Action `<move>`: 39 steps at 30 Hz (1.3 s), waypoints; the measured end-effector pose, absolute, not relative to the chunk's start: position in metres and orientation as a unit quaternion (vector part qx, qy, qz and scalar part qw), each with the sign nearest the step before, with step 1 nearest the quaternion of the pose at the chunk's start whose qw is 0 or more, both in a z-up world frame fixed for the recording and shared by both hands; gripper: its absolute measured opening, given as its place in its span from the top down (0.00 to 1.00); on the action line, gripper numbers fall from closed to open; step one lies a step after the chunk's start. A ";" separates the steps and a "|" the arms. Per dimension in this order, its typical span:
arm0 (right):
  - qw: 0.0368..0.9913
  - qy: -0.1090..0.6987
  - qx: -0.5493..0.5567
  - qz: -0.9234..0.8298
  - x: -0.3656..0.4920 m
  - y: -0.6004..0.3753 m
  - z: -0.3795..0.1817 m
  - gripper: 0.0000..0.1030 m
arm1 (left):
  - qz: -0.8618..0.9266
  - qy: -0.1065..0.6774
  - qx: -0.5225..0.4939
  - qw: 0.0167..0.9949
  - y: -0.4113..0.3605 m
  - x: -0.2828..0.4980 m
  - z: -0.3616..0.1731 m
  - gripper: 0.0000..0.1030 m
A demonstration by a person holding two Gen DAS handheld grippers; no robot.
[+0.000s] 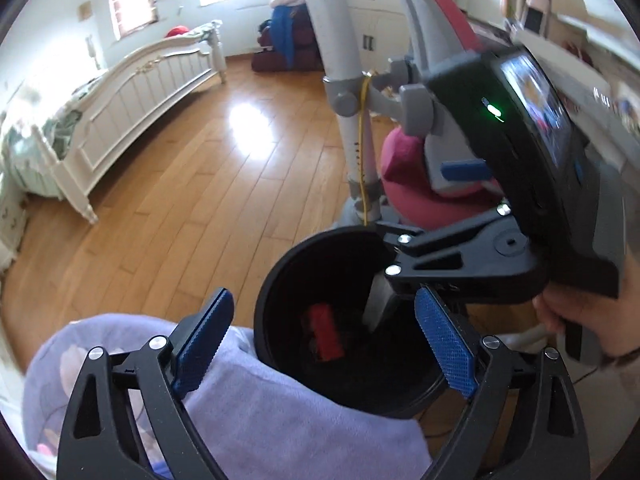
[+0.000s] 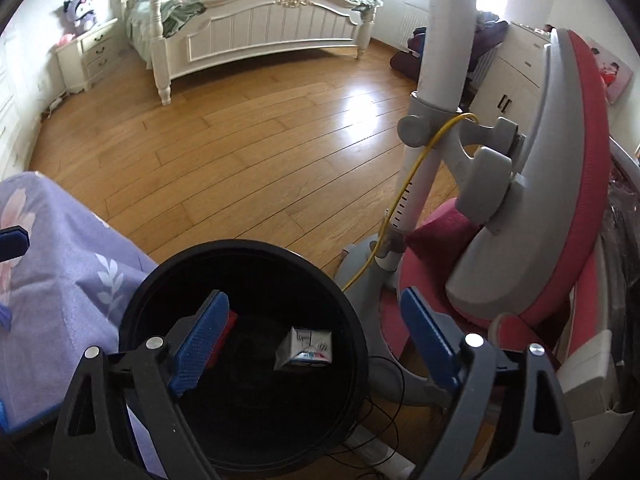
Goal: Collect trash
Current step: 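Carry both boxes to the black bin and release them inside, then grasp the yellow snack bag with the left tool while the right tool grasps the red carton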
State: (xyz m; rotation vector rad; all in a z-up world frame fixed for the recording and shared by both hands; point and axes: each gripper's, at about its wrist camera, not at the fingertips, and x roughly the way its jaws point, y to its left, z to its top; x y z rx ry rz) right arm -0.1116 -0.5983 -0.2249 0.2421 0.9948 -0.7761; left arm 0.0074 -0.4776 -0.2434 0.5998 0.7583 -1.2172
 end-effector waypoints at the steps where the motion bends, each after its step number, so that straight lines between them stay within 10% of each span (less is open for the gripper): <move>1: 0.803 0.461 0.114 -0.360 -0.112 -0.600 -0.222 0.16 | -0.547 0.343 0.264 0.716 -0.476 0.010 -0.239 0.12; 23: 0.906 0.413 -0.031 0.090 0.053 -0.316 -0.140 0.22 | -0.228 0.374 0.175 0.882 -0.052 0.114 -0.196 0.12; 34: 0.851 0.515 -0.074 0.074 0.166 -0.265 -0.192 0.23 | -0.278 0.445 0.166 0.835 -0.041 0.182 -0.260 0.12; 36: 0.840 0.533 -0.058 0.083 0.166 -0.274 -0.203 0.62 | -0.283 0.464 0.175 0.821 -0.051 0.193 -0.278 0.14; 38: 0.841 0.533 -0.042 0.084 0.155 -0.282 -0.207 0.70 | -0.313 0.481 0.153 0.805 -0.053 0.197 -0.288 0.49; 39: 0.843 0.530 -0.041 0.084 0.151 -0.286 -0.206 0.70 | -0.317 0.484 0.138 0.803 -0.050 0.198 -0.289 0.49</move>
